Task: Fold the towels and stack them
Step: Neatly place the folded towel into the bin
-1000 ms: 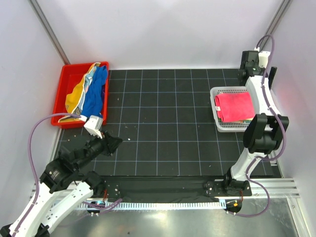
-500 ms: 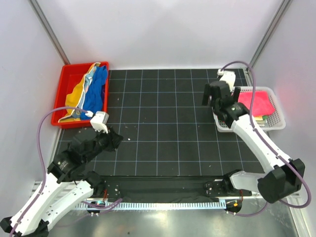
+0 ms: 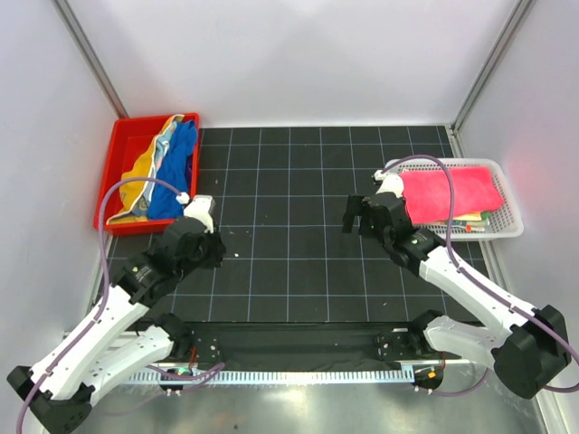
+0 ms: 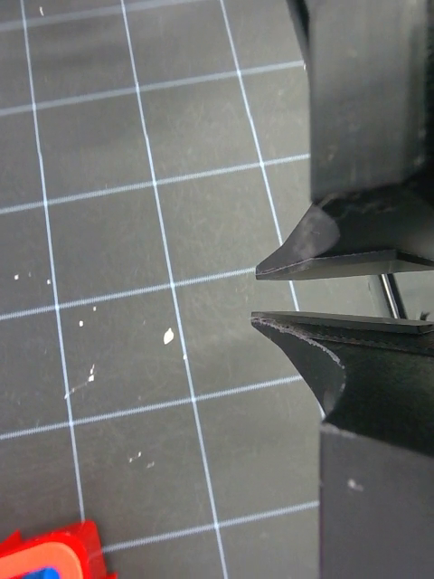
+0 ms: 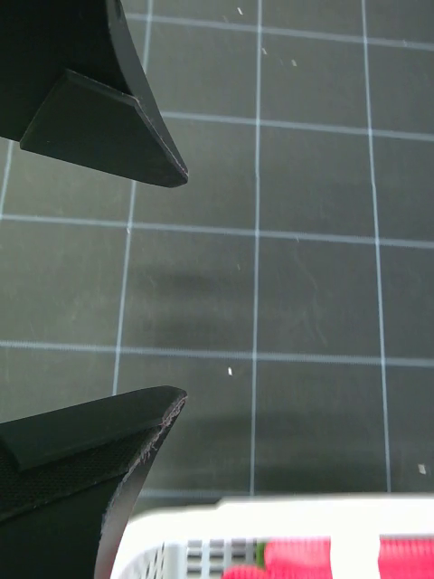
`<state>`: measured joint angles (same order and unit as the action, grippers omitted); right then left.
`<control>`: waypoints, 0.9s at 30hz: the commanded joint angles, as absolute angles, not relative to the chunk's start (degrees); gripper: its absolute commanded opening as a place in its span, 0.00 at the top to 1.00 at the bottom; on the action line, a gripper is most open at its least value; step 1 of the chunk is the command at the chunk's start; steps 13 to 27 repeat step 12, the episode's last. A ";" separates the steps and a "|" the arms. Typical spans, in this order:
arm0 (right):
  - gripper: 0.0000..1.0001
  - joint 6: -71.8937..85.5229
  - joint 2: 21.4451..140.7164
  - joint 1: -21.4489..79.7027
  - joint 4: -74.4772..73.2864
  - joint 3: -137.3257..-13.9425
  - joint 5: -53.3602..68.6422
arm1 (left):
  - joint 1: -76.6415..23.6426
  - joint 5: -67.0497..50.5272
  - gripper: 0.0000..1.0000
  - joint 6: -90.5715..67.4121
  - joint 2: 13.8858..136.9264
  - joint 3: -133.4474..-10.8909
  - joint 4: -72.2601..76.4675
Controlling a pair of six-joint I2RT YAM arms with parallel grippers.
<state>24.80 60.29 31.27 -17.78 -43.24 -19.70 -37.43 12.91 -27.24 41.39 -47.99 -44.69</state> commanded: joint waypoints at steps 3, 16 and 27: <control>0.00 27.33 59.42 31.99 -14.94 -44.91 -19.68 | -37.62 17.93 0.75 -24.00 41.40 -51.07 -44.30; 0.00 27.33 56.25 31.99 -12.22 -42.37 -21.44 | -37.53 17.67 0.73 -23.91 37.80 -48.96 -43.51; 0.00 27.33 56.25 31.99 -12.22 -42.37 -21.44 | -37.53 17.67 0.73 -23.91 37.80 -48.96 -43.51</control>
